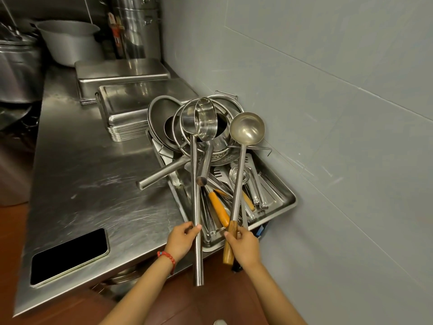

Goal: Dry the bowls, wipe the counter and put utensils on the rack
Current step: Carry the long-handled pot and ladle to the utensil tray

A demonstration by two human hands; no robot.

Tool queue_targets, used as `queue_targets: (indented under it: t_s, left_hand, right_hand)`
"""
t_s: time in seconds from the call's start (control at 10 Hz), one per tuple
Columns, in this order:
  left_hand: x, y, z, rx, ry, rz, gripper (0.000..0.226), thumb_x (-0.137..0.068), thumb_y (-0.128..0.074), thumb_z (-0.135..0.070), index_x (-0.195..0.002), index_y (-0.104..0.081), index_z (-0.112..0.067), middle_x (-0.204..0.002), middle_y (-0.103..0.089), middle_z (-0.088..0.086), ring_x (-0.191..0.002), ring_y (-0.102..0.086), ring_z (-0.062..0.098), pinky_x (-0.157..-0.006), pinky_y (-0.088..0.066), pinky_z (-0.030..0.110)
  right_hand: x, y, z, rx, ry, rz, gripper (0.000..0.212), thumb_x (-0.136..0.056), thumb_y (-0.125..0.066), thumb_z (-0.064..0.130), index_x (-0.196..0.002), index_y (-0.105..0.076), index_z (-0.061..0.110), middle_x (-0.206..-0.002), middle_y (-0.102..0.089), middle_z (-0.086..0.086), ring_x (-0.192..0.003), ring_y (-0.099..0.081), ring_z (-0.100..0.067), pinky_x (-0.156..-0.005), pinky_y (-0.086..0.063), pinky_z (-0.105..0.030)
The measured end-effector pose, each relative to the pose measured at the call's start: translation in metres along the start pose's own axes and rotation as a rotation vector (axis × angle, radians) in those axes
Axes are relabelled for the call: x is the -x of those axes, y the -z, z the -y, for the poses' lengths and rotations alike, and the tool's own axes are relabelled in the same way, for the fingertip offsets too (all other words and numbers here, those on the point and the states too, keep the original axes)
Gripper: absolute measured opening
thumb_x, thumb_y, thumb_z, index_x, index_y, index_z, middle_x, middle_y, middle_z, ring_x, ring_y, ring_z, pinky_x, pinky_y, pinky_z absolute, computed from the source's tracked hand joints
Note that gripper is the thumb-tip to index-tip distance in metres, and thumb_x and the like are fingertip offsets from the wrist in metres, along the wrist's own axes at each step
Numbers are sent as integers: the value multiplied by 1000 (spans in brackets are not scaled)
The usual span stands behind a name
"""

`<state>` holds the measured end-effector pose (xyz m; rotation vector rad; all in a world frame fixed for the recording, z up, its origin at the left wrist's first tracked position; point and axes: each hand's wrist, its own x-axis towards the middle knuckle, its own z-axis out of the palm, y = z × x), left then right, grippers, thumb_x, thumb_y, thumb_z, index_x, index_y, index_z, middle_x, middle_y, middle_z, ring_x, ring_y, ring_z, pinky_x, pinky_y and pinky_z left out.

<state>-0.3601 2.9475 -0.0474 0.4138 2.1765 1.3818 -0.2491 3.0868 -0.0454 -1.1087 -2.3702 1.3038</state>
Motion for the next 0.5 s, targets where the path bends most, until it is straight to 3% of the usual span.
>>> queue_targets:
  t_s: [0.1,0.2,0.3,0.4,0.5]
  left_hand:
    - [3,3,0,7,-10,-8,32,-89,-56,-25,-83,-61,6,-67,-49,14,-64,-46,21,-63,-37,31]
    - [7,5,2,-20,-21,-7,27,-89,-56,-25,-85,-62,2,-70,-49,14,-64,-46,21,-64,-40,36]
    - [15,8,-2,3,-4,-18,9,-89,-56,-22,-93,-62,-18,-77,-56,9,-75,-53,20,-78,-49,41]
    - [23,11,0,54,39,-18,35,-90,-55,-21,-122,-53,-8,-81,-56,2,-84,-56,23,-88,-50,43]
    - [33,14,2,3,23,-30,38,-90,-55,-22,-125,-51,-8,-93,-58,5,-92,-56,21,-87,-49,37]
  right_hand:
    - [5,0,1,78,36,-21,16,-87,-61,25,-94,-64,11,-82,-59,-5,-61,-53,-7,-57,-39,-12]
    - [11,2,3,112,51,-32,26,-87,-59,26,-110,-63,13,-93,-59,-5,-68,-53,-9,-59,-38,-14]
    - [20,6,6,110,28,-67,31,-88,-58,27,-116,-60,15,-101,-62,-6,-62,-50,2,-47,-34,-4]
    - [30,8,4,142,30,-61,29,-88,-57,28,-111,-60,11,-103,-60,-9,-70,-52,-6,-52,-34,-8]
    - [40,12,7,178,46,-81,32,-89,-55,31,-111,-59,8,-110,-59,-14,-82,-52,-12,-64,-37,-21]
